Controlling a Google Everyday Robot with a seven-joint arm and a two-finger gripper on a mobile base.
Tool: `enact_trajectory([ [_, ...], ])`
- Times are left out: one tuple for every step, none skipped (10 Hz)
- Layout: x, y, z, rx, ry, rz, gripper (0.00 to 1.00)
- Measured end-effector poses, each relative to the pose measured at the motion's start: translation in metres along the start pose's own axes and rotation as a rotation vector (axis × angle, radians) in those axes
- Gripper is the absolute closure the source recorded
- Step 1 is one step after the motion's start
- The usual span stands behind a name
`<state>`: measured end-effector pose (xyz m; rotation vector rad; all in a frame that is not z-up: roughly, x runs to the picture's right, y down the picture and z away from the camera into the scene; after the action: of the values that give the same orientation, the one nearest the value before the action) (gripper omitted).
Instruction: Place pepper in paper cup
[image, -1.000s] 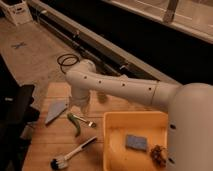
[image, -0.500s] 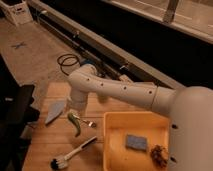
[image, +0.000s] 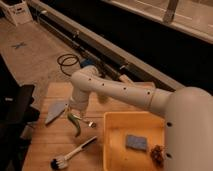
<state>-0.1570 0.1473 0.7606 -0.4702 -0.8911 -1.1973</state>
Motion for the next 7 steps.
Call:
enact_trajectory([
  [0.005, 0.004, 0.007, -0.001, -0.007, -0.004, 0.35],
  [0.009, 0.007, 0.012, -0.003, -0.007, -0.013, 0.35],
  [0.013, 0.007, 0.018, -0.008, -0.005, -0.025, 0.35],
  [0.021, 0.008, 0.024, -0.033, 0.009, -0.014, 0.35],
  [0.027, 0.007, 0.028, -0.056, 0.024, 0.022, 0.35],
  [0.031, 0.004, 0.031, -0.077, 0.037, 0.052, 0.35],
  [0.033, 0.006, 0.031, -0.083, 0.042, 0.064, 0.35],
])
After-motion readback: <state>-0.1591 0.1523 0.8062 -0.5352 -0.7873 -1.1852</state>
